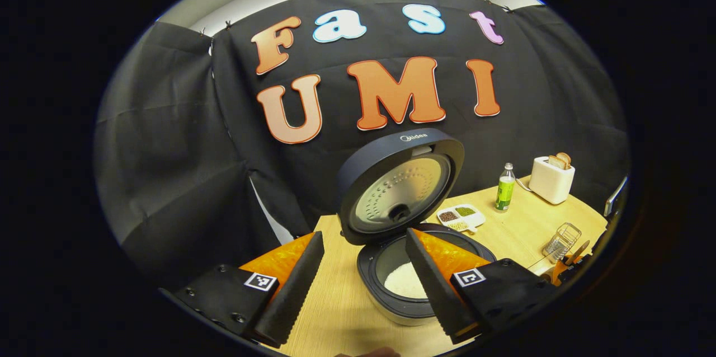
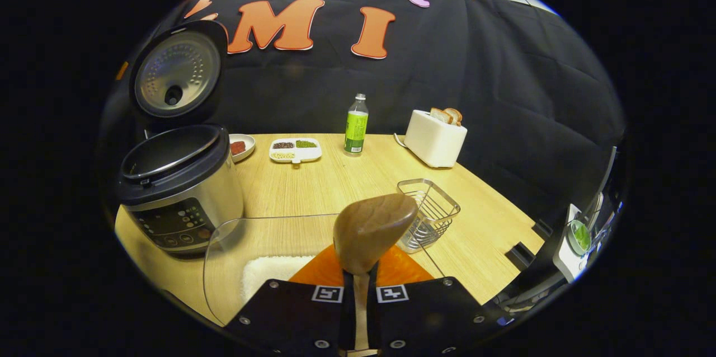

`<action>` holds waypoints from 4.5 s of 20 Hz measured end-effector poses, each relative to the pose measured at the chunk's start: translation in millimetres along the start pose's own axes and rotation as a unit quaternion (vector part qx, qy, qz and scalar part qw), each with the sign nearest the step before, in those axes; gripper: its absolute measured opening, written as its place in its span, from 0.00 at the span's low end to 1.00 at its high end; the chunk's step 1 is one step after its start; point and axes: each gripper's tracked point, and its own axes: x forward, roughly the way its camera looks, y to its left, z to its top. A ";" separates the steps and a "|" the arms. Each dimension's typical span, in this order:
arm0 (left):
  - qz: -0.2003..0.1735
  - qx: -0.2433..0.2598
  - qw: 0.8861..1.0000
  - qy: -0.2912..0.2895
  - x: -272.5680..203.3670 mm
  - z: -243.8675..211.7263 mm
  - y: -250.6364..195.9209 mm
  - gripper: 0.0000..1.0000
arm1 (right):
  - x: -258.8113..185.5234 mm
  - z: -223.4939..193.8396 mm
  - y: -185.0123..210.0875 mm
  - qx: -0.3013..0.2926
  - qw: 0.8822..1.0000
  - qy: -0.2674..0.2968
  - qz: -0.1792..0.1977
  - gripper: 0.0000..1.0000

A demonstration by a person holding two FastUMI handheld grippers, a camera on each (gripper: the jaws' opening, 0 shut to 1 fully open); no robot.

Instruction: Close the left gripper, press the button to open the rice cooker; take a wooden spoon from the chopstick holder with the right hand, scoop a spoonful of rice and pour it into the rice cooker, then put the wooden spoon back into the chopstick holder.

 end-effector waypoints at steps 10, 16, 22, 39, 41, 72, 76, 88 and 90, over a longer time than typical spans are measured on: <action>-0.015 -0.001 1.000 0.007 7.9 -0.9 -4.6 0.94 | -6.9 -0.8 39.8 0.128 0.984 0.077 0.094 0.07; -0.014 -0.001 1.000 0.009 9.2 -4.7 6.6 0.99 | -7.9 1.7 49.6 0.149 0.974 0.112 0.126 0.07; -0.016 -0.011 1.000 0.007 8.6 -6.9 11.6 0.99 | -5.7 0.7 55.4 0.183 0.959 0.141 0.163 0.08; 0.007 -0.017 1.000 0.012 3.4 -3.7 6.8 0.90 | 2.0 -10.7 59.1 0.365 0.856 0.231 0.282 0.08; 0.013 -0.018 1.000 0.010 -1.1 0.5 1.7 0.99 | 3.2 -7.3 54.6 0.384 0.843 0.235 0.294 0.07; 0.184 -0.064 0.981 -0.011 -59.4 14.7 7.3 0.99 | 6.7 168.0 61.5 0.563 0.599 0.278 0.497 0.07; 0.217 -0.060 0.974 -0.012 -82.5 7.0 21.0 1.00 | 10.5 194.0 92.0 0.543 0.605 0.280 0.510 0.07; 0.302 -0.061 0.951 -0.001 -139.9 -17.6 64.5 0.99 | 16.3 219.5 174.8 0.437 0.696 0.265 0.504 0.07; 0.310 -0.061 0.949 0.003 -144.5 -20.4 68.9 1.00 | 20.4 219.0 181.7 0.395 0.735 0.242 0.495 0.07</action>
